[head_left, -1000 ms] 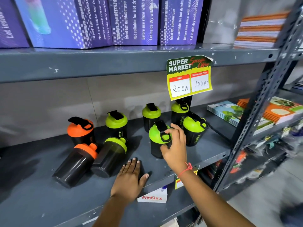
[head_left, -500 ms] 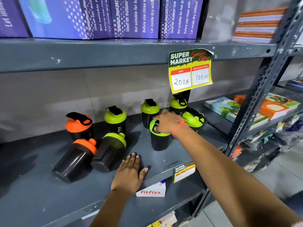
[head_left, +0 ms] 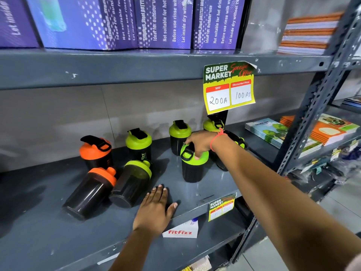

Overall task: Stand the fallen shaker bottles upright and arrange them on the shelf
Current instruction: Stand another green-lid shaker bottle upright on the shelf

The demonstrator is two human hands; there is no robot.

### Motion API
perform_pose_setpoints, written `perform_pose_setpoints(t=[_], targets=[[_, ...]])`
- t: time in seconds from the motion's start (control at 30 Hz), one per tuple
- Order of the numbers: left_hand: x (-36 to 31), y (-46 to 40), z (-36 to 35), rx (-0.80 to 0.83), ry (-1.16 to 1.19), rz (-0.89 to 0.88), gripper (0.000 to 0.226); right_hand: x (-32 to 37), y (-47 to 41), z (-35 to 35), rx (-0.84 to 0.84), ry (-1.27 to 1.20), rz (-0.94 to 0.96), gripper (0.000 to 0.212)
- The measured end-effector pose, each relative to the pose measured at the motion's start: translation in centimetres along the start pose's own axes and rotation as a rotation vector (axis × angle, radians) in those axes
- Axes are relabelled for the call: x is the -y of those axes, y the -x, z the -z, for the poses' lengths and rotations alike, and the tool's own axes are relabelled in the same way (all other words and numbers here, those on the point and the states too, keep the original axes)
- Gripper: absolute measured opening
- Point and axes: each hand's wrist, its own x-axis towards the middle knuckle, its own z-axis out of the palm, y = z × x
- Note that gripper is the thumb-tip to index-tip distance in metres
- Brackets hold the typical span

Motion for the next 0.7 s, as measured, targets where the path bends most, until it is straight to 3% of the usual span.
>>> perform_pose_setpoints(t=[0.1,0.23,0.37,0.47,0.6,0.7], targets=[[-0.1,0.1,0.0,-0.016,-0.012,-0.005,0.062,-0.3,-0.8,-0.2,-0.073,-0.040,-0.015,0.042],[-0.2,0.0,0.2,-0.014,-0.006,-0.007,0.062,-0.3,-1.4,-1.5,-0.177,-0.030,-0.106,0.062],[-0.1,0.1,0.0,-0.024,-0.018,-0.006,0.062,-0.3,-1.1,-1.7,-0.093,-0.153,-0.030,0.081],[-0.2,0.1,0.0,-0.034,-0.021,-0.003,0.062,-0.3,-0.9,-1.9,-0.066,-0.181,-0.051,0.082],[-0.2,0.1,0.1,-0.036,-0.013,-0.002,0.062,-0.1,-1.1,-2.6,-0.191,-0.052,-0.209,0.084],[-0.2,0.1,0.1,-0.035,-0.002,0.003,0.062,-0.3,-1.6,-2.8,-0.116,-0.088,-0.188,0.098]])
